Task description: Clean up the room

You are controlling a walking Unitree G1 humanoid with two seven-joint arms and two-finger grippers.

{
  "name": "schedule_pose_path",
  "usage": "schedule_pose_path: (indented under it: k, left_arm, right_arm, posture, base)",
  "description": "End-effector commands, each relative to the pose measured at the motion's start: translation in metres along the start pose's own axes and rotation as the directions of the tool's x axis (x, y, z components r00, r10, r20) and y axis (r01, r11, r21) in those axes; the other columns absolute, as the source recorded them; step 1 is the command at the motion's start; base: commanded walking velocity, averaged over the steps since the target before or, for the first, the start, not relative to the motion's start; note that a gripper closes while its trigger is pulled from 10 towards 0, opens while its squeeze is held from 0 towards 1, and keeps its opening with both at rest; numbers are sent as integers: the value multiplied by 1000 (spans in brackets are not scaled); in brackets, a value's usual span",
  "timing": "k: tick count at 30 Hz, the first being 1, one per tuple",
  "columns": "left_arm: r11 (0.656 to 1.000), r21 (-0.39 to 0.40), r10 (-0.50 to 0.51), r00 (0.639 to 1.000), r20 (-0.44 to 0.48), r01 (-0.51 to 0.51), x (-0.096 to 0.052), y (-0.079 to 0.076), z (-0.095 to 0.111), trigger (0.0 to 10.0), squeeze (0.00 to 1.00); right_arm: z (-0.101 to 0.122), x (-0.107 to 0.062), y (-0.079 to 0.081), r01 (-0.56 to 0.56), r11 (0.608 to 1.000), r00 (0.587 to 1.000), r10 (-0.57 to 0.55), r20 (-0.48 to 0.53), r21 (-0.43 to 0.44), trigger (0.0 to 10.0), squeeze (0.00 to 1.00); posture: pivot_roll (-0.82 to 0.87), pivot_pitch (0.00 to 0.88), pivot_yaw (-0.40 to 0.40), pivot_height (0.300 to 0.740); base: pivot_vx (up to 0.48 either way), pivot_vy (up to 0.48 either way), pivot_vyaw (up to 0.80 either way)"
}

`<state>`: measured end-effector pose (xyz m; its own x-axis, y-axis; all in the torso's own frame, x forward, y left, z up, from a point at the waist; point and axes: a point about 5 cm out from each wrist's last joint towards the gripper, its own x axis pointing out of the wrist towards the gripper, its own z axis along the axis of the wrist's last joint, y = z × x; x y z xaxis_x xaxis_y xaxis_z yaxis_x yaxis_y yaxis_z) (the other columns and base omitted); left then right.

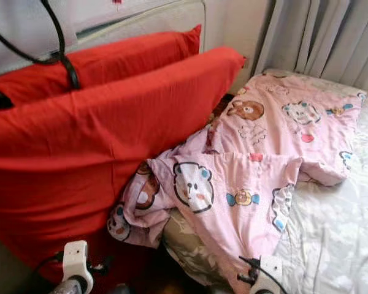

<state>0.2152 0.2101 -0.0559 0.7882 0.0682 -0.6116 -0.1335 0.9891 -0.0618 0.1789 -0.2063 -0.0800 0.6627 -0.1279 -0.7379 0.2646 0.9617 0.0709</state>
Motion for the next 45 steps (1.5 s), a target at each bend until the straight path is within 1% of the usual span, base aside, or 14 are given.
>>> schedule_pose_path:
  k: [1,6,10,16,21,26,45]
  left_arm:
    - [1000,18,0,999,-44,1,-1,1,-7,10000,0]
    - [1000,20,1,998,-64,1,-3,1,-12,10000,0]
    - [1000,19,5,998,-69,-3,-5,4,-15,10000,0]
    - [999,32,4,996,-92,-1,-6,5,-19,10000,0]
    - [1000,21,2,996,-94,0,-7,5,-20,10000,0]
    - [1000,18,1,995,-95,1,-7,5,-20,10000,0]
    - [1000,24,-11,995,-99,13,-8,7,-21,10000,0]
  right_arm:
    - [-5,-1,1,4,1000,1000,-4,-22,-2,10000,0]
    - [-9,-2,0,9,1000,999,-9,-38,-4,10000,0]
    - [-12,-3,-2,19,1000,998,-19,-52,-9,10000,0]
    - [-12,-2,0,6,1000,998,-7,-66,-8,10000,0]
    - [-15,-4,-3,-8,1000,997,6,-71,-25,10000,0]
    - [-16,-5,-6,2,1000,997,-4,-78,-31,10000,0]
    - [-17,-4,-2,-4,999,997,0,-80,-48,10000,0]
  posture:
    - [-64,0,-17,735]
    - [-65,0,-18,740]
    - [-70,0,-16,740]
    - [-71,0,-13,740]
    - [-73,0,-11,740]
    - [-74,0,-11,740]
    - [-77,0,-4,740]
  base:
    - [0,0,0]
    - [0,0,0]
    - [0,0,0]
    - [0,0,0]
    - [0,0,0]
    - [0,0,0]
    - [0,0,0]
